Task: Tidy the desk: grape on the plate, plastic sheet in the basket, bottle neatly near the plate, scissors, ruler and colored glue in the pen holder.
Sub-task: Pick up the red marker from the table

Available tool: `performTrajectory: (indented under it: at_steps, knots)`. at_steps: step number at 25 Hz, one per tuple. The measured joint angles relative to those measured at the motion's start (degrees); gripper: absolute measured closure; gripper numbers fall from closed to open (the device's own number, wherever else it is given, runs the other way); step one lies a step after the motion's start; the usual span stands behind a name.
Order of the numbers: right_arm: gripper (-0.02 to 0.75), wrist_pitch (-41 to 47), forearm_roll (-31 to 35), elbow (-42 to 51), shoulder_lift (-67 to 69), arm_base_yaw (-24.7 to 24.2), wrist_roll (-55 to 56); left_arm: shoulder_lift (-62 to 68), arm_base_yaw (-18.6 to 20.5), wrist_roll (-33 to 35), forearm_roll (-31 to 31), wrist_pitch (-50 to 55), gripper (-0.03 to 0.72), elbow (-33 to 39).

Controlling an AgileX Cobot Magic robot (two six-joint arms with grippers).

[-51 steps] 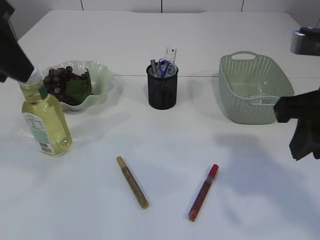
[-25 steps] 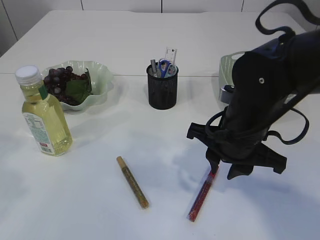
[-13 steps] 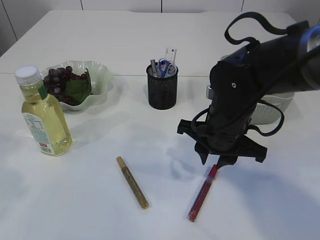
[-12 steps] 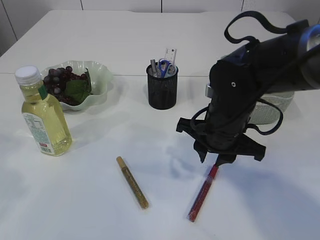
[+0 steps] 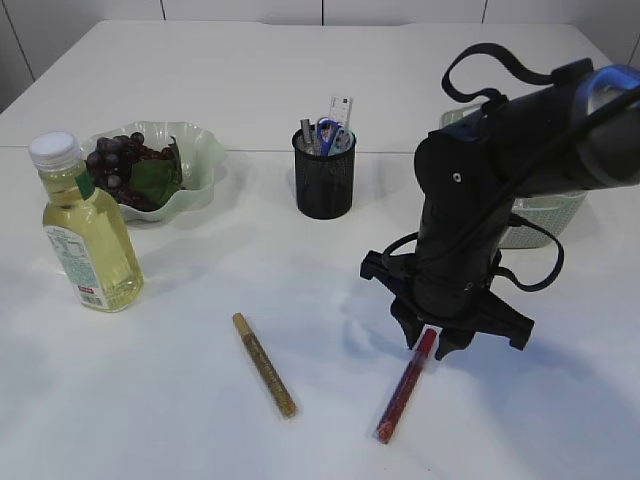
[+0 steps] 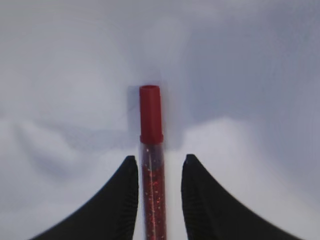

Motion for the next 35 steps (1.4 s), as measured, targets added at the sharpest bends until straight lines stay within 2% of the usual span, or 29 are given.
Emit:
performTrajectory:
  at_steps: [22, 30, 35]
  knots:
    - [0.483, -3.5, 3.8, 0.0, 1.1, -1.8, -1.7, 0.0, 0.0, 0.0, 0.2, 0.0, 0.409, 0.0]
    - [0.434, -3.0, 8.4, 0.0, 1.2, -6.0, -7.1, 0.0, 0.0, 0.0, 0.2, 0.0, 0.409, 0.0]
    - [0.433, -0.7, 11.3, -0.1, 2.9, -5.3, -9.8, 0.0, 0.0, 0.0, 0.2, 0.0, 0.409, 0.0]
